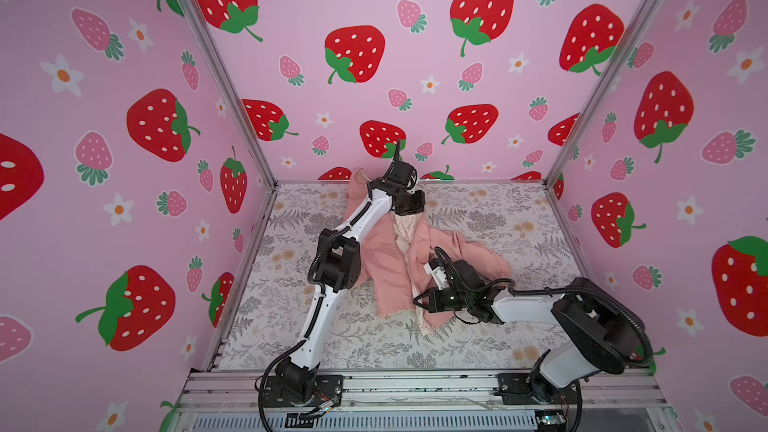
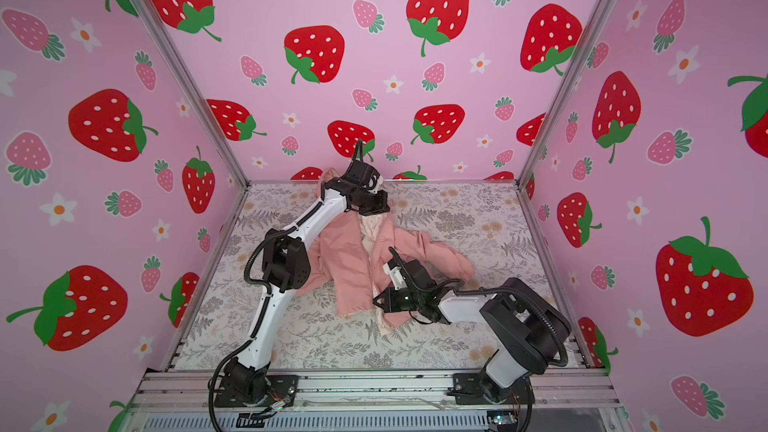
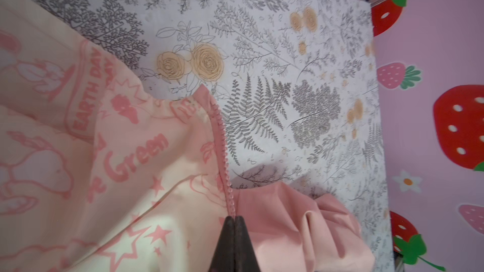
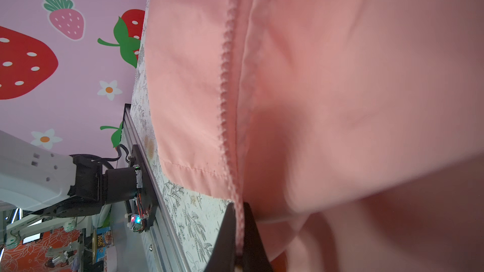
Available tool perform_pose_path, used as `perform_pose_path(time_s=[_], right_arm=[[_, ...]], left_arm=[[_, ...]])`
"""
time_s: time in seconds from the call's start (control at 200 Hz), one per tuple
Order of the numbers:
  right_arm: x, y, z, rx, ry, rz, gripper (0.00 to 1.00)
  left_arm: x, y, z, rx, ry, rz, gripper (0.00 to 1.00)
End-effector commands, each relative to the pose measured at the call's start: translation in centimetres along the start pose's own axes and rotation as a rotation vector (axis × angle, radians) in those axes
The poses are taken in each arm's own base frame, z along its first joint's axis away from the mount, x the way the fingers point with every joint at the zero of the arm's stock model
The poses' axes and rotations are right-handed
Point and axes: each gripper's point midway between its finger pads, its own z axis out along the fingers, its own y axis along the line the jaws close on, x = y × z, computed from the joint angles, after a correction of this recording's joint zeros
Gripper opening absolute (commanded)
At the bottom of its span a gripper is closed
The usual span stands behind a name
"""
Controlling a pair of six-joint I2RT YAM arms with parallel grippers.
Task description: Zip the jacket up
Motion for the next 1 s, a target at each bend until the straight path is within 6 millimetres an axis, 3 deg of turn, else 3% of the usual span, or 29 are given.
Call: perform_pose_path(time_s=[0.0, 0.055, 0.17, 0.33, 0.58, 0.81, 0.91, 0.995], right_arm=[[-1.1, -1.6, -1.9, 0.053, -0.039, 0.016, 0.0], [-1.7, -1.7, -2.5, 0.061, -0.049, 0.011, 0.0], [-2.1, -0.9, -2.7, 0.046, -0.047, -0.013, 0.0], [-1.2, -0.6, -1.4, 0.019, -0.017, -0.007, 0.0], [0.8, 0.4, 1.1, -0.013, 0.042, -0.015, 0.0], [1.6, 0.6, 1.8, -0.017, 0.055, -0.011, 0.0], [1.8, 0.7, 1.8, -0.017, 0.058, -0.013, 0.0], [1.8, 0.6, 1.8, -0.012, 0.059, -0.013, 0.0]], left_arm=[[-2.6, -3.9, -0.4, 0.177, -0.072, -0.013, 0.0], [-3.1, -4.1, -0.6, 0.177, -0.087, -0.014, 0.0], [-2.7, -3.0, -0.4, 0.101, -0.082, -0.005, 0.35], [-1.2, -0.3, 0.6, -0.009, -0.04, 0.002, 0.51], [1.3, 2.0, 1.7, -0.095, 0.041, 0.023, 0.53], [2.7, 3.6, 2.5, -0.155, 0.081, 0.031, 0.51], [2.9, 3.9, 2.8, -0.163, 0.084, 0.03, 0.47], [3.0, 3.8, 3.1, -0.156, 0.088, 0.032, 0.35]])
